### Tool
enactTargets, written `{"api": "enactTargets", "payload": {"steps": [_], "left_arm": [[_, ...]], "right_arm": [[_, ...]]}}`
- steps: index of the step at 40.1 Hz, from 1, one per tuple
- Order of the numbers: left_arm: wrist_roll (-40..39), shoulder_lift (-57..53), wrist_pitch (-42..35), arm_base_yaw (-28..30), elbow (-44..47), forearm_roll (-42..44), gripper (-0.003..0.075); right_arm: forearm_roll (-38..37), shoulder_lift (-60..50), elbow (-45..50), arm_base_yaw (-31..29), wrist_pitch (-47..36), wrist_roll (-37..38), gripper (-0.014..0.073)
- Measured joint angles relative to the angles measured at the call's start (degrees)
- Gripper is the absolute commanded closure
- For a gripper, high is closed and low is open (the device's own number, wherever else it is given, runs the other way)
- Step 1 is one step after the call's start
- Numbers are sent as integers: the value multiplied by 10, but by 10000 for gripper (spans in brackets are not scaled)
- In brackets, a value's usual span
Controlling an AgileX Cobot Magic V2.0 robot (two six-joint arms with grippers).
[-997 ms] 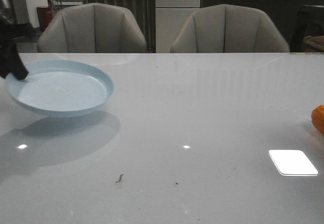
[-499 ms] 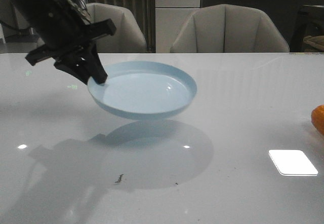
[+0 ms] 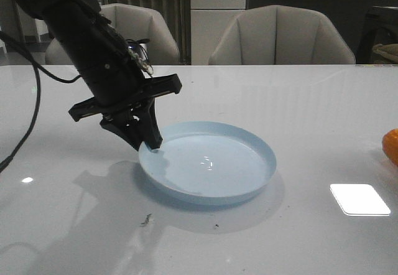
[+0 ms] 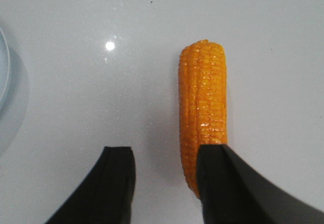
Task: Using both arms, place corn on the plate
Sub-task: 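Grip the light blue plate rim with the left gripper, slide it inward, then release the plate and withdraw the left gripper upward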
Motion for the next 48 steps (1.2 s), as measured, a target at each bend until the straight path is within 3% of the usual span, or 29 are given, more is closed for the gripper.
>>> {"api": "enactTargets", "payload": {"steps": [5,19,29,40,48], "left_arm": [[0,0,-4,0,-1,22,358],[0,-17,78,40,-152,54,361],[0,-100,75,101,-238,123,361],[2,-206,61,158,-230,263,361],[2,-259,40,197,-144,273,361]], "right_arm": [[0,0,0,0,0,0,186],[0,0,-9,0,0,0,186],[0,0,-11,0,-33,0,186],[1,0,-26,0,12,0,186],[2,0,-97,0,117,1,186]]}}
